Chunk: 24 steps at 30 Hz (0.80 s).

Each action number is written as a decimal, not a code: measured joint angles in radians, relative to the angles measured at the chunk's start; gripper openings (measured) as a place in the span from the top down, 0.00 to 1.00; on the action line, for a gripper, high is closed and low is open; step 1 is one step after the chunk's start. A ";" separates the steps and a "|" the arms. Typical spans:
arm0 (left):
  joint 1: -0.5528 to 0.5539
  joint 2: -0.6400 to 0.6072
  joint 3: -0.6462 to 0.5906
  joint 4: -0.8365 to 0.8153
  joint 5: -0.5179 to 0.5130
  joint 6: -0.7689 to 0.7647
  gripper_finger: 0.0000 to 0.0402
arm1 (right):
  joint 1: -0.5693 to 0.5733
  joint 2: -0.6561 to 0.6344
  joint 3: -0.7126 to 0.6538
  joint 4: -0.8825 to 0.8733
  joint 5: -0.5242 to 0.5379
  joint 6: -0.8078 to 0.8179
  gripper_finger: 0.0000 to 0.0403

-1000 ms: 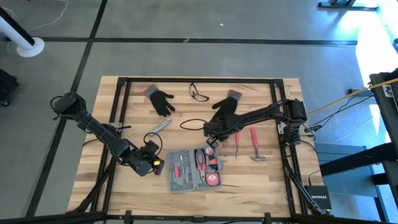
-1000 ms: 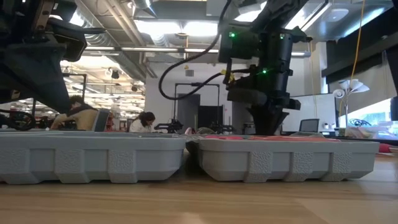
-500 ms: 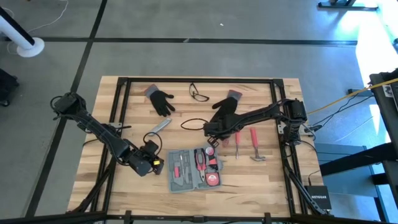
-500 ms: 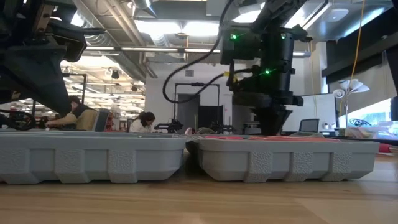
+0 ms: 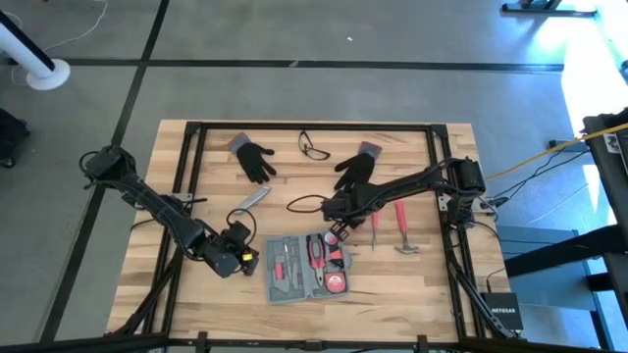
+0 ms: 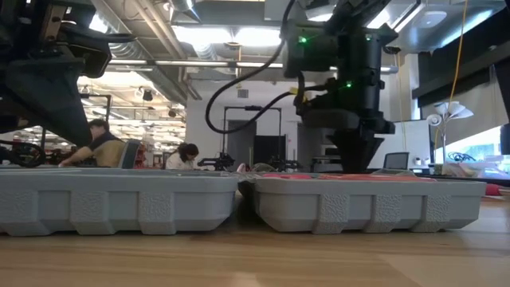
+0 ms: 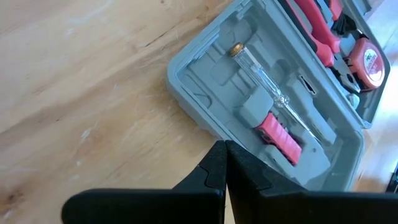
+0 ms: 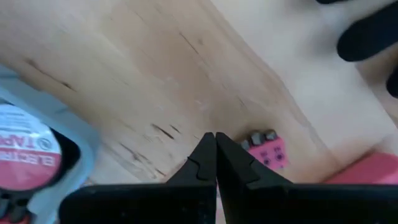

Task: Prefit tool cases

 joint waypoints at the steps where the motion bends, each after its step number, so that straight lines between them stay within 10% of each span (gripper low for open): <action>1: 0.000 0.000 0.000 0.000 0.000 0.007 1.00 | 0.000 0.000 0.000 -0.007 0.000 0.000 1.00; 24: 0.000 0.000 0.000 0.001 0.000 0.003 1.00 | 0.000 0.000 0.006 -0.040 -0.044 -0.099 1.00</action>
